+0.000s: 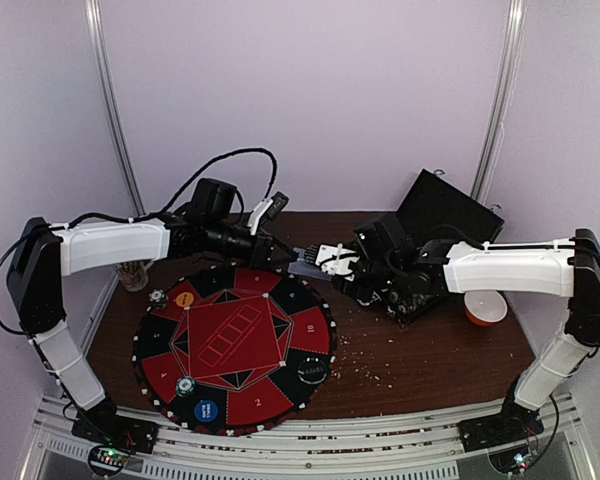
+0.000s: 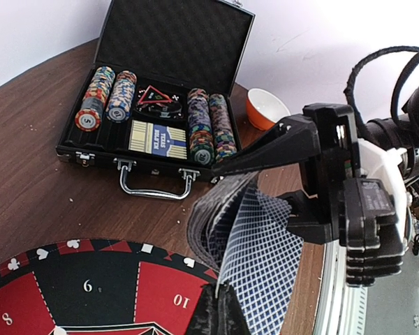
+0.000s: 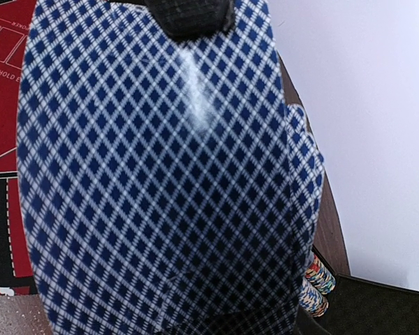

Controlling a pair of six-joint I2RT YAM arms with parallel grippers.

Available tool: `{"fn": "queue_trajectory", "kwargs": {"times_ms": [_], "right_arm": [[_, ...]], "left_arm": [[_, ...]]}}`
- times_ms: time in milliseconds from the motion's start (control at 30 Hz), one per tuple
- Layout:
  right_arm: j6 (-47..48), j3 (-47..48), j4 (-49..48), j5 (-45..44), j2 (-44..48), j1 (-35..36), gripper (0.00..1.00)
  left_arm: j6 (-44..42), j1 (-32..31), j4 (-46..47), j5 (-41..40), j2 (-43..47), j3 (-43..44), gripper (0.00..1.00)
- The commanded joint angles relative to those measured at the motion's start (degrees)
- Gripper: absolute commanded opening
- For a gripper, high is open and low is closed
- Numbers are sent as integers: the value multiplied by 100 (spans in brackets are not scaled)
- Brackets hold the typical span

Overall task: Distribute texas hold em gaming equipment
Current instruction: Pick up the poker card from the face-down deck piles.

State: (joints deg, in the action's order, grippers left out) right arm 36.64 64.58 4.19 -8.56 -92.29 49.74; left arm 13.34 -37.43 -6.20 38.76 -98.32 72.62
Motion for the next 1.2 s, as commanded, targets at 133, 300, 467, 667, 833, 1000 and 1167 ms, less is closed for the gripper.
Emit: {"fn": "queue_trajectory", "kwargs": {"times_ms": [133, 300, 467, 667, 833, 1000, 1167], "right_arm": [[-94, 185, -15, 108, -78, -36, 46], [-104, 182, -14, 134, -87, -44, 46], [-131, 204, -23, 193, -79, -51, 46], [-132, 207, -5, 205, -70, -49, 46], [-149, 227, -40, 239, -70, -51, 46], [-158, 272, -59, 283, -94, -50, 46], [-149, 287, -49, 287, -114, -47, 46]], "left_arm": [[-4, 44, 362, 289, 198, 132, 0], [54, 43, 646, 315, 296, 82, 0], [157, 44, 678, 266, 101, 130, 0], [84, 45, 343, -23, -149, 321, 0], [8, 23, 259, -37, -199, 325, 5], [-11, 17, 172, -42, -255, 323, 9], [-36, 23, 135, -96, -217, 314, 20]]}}
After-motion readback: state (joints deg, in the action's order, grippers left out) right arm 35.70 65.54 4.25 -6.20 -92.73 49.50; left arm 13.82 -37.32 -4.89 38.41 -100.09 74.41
